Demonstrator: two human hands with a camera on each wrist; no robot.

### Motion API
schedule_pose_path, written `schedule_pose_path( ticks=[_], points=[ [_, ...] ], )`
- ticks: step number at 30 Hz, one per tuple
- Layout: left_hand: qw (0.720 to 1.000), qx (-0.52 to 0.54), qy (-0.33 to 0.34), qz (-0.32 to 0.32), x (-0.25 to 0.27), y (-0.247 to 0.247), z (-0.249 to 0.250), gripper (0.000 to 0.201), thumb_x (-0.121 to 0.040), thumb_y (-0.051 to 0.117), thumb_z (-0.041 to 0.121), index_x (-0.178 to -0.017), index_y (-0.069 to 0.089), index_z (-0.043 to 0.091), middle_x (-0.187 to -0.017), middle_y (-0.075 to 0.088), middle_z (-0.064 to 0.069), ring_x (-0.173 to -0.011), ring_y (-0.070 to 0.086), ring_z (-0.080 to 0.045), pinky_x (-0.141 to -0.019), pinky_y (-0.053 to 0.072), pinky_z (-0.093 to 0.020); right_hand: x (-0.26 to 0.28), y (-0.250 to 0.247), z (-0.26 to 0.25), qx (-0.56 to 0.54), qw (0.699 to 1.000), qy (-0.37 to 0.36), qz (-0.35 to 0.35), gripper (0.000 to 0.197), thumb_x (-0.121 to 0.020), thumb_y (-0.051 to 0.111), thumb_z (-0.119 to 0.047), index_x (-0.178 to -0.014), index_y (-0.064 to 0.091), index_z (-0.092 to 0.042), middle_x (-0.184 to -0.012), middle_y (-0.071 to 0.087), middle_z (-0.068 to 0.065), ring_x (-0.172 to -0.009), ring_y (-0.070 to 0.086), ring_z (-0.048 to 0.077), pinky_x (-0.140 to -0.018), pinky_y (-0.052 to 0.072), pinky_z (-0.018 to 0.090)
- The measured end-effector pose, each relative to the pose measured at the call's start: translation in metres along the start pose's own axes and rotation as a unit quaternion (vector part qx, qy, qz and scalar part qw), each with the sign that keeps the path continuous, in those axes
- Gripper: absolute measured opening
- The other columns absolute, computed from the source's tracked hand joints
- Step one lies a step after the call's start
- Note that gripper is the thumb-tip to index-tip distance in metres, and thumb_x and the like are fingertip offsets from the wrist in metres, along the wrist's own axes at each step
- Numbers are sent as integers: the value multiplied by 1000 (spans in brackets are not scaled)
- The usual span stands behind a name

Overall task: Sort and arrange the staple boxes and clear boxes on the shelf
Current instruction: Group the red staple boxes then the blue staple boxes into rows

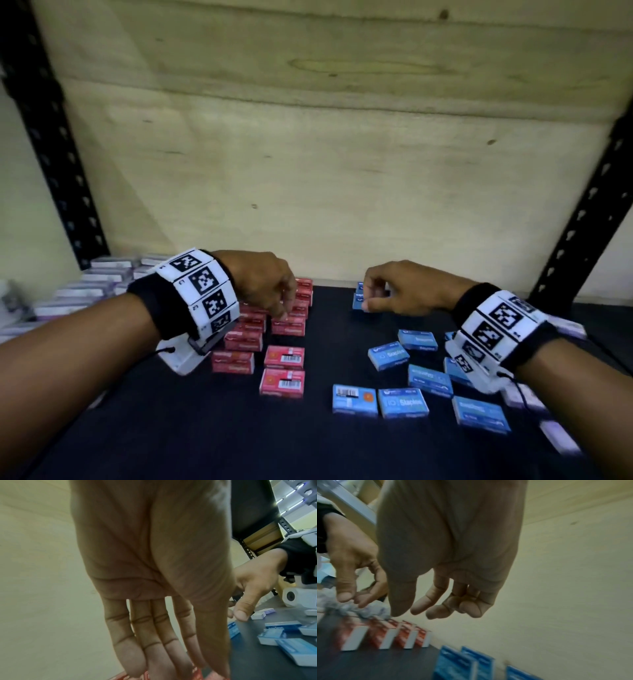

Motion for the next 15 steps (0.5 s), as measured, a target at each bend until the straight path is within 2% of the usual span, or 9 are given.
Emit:
schedule_pose_path(
  ticks=[5,8,11,15],
  points=[
    [1000,26,-4,2,36,12,-17,16,-85,72,36,-99,71,29,-83,65,17,-82,60,-4,-77,47,-24,-12,30,-60,-8,996,-65,-61,22,-86,70,-46,-98,68,-28,-87,68,-12,-77,63,5,-73,49,24],
    [999,45,6,17,52,21,-21,14,-85,72,37,-96,72,29,-75,63,19,-71,56,4,-69,44,-18,-19,42,-83,-3,992,-94,-80,24,-86,70,-47,-101,68,-28,-88,68,-11,-74,60,4,-67,47,22],
    [998,39,31,25,62,30,-15,17,-83,73,40,-96,73,29,-72,62,18,-62,53,6,-59,39,-12,-21,48,-95,7,991,-95,-93,28,-87,68,-48,-106,67,-27,-91,67,-12,-74,58,1,-63,42,19],
    [998,24,51,31,69,42,-7,25,-80,75,42,-100,73,29,-73,61,16,-61,52,4,-55,37,-11,-22,52,-103,18,990,-86,-109,31,-86,70,-47,-107,67,-24,-93,68,-10,-77,60,3,-64,43,20]
  ],
)
Point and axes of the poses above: each hand's wrist, its own x-axis away from the middle knuckle, its own y-axis out of the palm, z = x × y, the point moved 4 cm from there along -x, towards the middle knuckle
